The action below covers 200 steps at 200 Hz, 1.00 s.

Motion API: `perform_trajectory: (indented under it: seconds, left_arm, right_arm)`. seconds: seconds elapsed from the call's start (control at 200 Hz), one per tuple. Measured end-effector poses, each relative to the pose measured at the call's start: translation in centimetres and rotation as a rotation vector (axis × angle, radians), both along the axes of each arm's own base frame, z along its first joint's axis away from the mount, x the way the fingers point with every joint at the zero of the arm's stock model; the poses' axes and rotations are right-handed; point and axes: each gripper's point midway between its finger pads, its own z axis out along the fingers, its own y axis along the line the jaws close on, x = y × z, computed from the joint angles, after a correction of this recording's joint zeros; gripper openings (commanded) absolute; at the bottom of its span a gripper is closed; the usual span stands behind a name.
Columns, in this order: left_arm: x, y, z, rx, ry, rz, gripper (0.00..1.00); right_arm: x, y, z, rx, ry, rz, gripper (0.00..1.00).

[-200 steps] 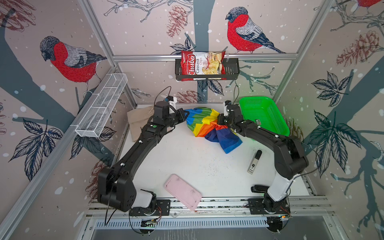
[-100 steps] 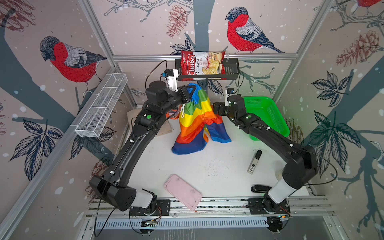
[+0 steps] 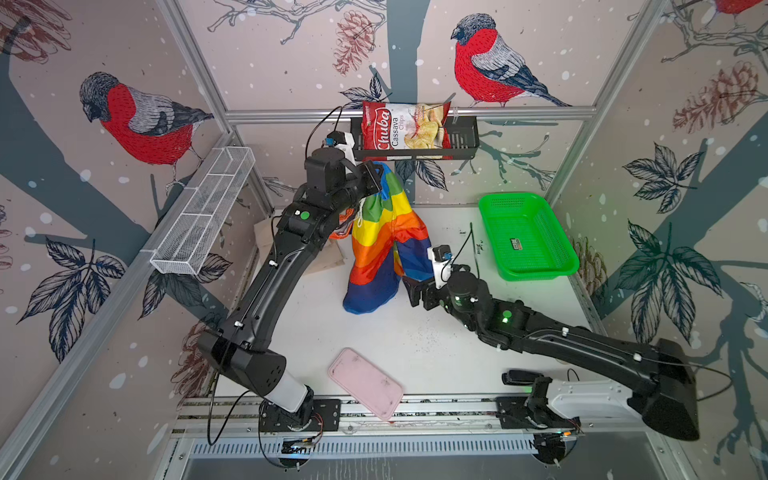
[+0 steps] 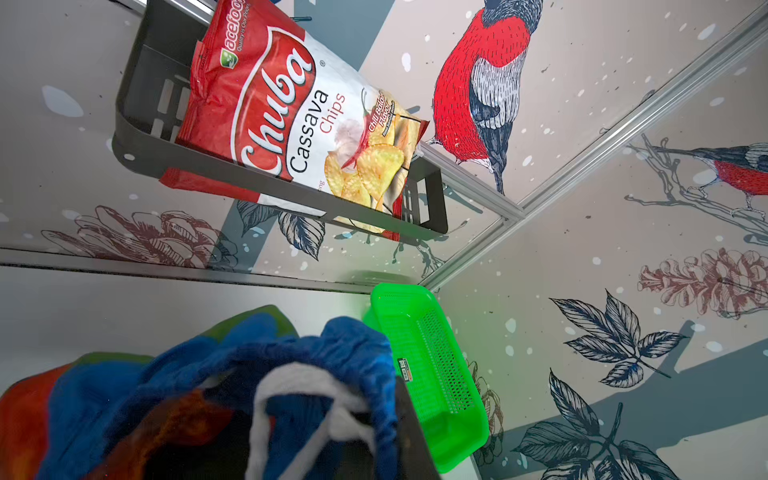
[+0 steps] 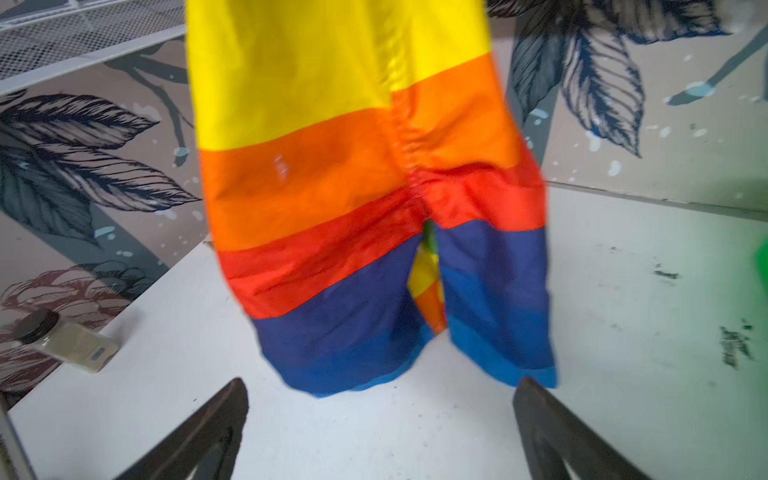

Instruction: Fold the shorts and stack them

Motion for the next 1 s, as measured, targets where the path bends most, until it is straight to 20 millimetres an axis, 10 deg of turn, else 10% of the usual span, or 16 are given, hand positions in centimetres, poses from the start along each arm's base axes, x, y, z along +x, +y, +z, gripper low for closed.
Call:
perform_trajectory:
  seconds: [0.39,0.44,0.47,0.51,0.55,0.78,1.001]
  left_arm:
    - [-0.8,0.2,0.5,-0.005,0.021,0.004,0.00]
    - [-1.2,0.4,0.6,-0.008,0.030,0.007,0.00]
    - [-1.4,0.6,0.8,-0.007,0.028,0.013,0.00]
    - [-1.7,0.9,1.1,-0.007,0.024,0.018,0.00]
    - [-2.1,1.1,1.6,-0.008,0.019,0.020,0.00]
    - [-2.6,5.7,3.1,0.010,-0.014,0.125,0.00]
    - [-1.8,7.8,-1.8,0.035,0.111,0.127,0.00]
  right_arm:
    - [3.8,10.3,-3.5,0.073,-0.004,-0.053,1.00]
    - [5.6,10.8,-3.6,0.087,-0.024,-0.098,0.87]
    - [6.8,10.6,-3.7,0.081,-0.037,-0.126,0.62]
    - [8.8,9.8,-3.8,0.080,-0.045,-0.174,0.20]
    - [10.4,8.7,-3.8,0.084,-0.045,-0.211,0.00]
    - [12.9,-0.5,3.2,0.169,-0.125,-0.369,0.00]
    - [11.2,-10.4,11.4,0.223,-0.229,-0.412,0.00]
